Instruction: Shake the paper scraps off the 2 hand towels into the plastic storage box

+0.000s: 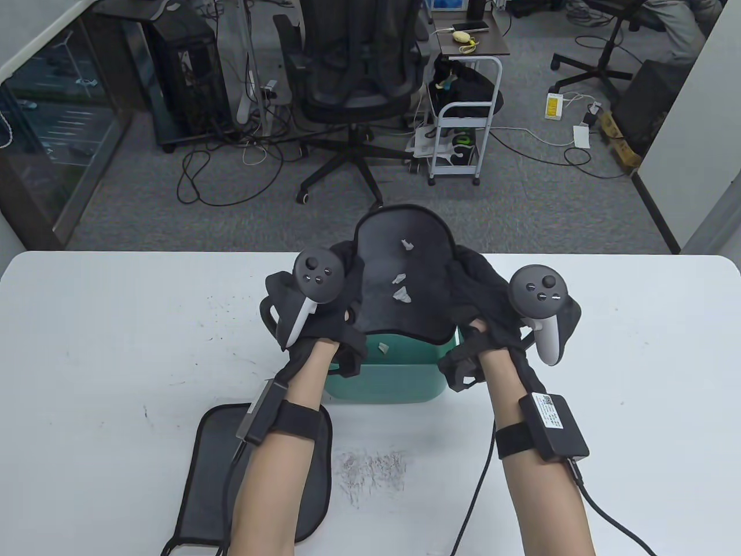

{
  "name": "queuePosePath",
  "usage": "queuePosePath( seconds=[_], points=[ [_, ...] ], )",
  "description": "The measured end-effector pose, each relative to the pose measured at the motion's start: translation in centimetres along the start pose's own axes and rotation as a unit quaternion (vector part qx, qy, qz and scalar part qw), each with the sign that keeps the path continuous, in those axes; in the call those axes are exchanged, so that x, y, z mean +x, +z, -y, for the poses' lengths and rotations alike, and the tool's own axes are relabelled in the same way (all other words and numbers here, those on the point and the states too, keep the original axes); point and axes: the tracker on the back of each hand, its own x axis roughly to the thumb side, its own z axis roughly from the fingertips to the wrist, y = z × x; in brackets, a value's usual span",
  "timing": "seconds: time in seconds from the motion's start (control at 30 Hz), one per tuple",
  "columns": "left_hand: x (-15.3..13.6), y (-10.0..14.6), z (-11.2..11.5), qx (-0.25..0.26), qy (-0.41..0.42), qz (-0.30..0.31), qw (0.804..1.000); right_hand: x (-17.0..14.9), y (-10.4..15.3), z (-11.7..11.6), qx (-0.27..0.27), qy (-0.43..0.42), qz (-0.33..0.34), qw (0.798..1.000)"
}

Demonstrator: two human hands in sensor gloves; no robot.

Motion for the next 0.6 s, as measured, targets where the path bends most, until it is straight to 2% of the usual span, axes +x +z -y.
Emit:
queuePosePath(
  seconds=[0.13,0.23,0.43,0.6],
  points=[
    [-1.1,0.5,2.1,-0.049,-0.007,-0.004,0.999,-1.1,0.1,-1.5,0.048,0.035,-0.007,0.998],
    [-1.5,0.7,2.7,-0.071,-0.009,-0.002,0.997,-1.5,0.0,-1.7,0.069,0.037,-0.020,0.997],
    [-2.3,0.6,2.3,-0.060,0.006,-0.007,0.998,-2.2,-0.1,-1.4,0.057,0.013,-0.023,0.998],
    [-3.6,0.1,1.8,-0.024,0.029,-0.033,0.999,-3.3,-0.2,-0.7,0.010,-0.010,-0.034,0.999]
  ],
)
